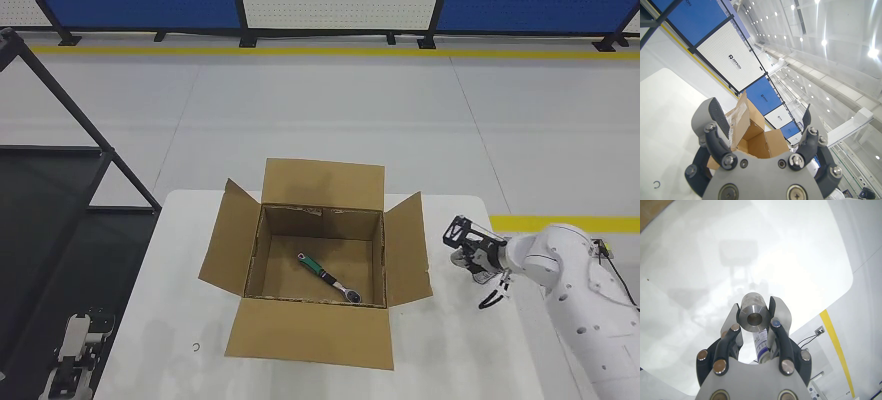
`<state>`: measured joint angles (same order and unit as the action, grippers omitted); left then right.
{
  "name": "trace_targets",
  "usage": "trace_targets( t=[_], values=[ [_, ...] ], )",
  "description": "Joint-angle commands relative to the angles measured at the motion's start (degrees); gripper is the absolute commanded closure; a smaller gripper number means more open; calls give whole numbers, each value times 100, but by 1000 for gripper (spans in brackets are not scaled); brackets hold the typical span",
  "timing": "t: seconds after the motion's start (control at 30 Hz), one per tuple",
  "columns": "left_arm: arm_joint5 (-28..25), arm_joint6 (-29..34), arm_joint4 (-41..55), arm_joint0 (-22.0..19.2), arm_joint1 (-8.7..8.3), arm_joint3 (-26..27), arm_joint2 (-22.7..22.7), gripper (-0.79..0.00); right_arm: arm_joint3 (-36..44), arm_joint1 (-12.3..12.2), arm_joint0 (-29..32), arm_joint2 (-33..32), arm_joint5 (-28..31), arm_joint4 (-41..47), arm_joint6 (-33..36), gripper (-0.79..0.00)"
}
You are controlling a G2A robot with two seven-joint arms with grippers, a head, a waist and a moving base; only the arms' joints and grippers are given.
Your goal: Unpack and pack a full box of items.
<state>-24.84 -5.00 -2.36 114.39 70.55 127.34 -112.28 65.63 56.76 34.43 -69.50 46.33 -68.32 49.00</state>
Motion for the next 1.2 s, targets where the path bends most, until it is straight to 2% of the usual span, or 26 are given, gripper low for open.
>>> trace_targets(
  t=[0.0, 0.3, 0.53, 0.73, 1.17],
  values=[
    [0, 0, 0, 0, 0, 0, 0, -785, 455, -97, 245, -356, -23, 126, 2, 0],
    [0, 0, 0, 0, 0, 0, 0, -785, 2782, -425, 1683, -1846, 37, 800, -220, 0],
    [0, 0, 0, 0, 0, 0, 0, -785, 4043, -523, 2506, -2458, 191, 873, -828, 0],
    [0, 0, 0, 0, 0, 0, 0, -785, 4431, -575, 2902, -2674, 458, 885, -1125, 0],
    [0, 0, 0, 0, 0, 0, 0, -785, 4431, -575, 2902, -2674, 458, 885, -1125, 0]
  ],
)
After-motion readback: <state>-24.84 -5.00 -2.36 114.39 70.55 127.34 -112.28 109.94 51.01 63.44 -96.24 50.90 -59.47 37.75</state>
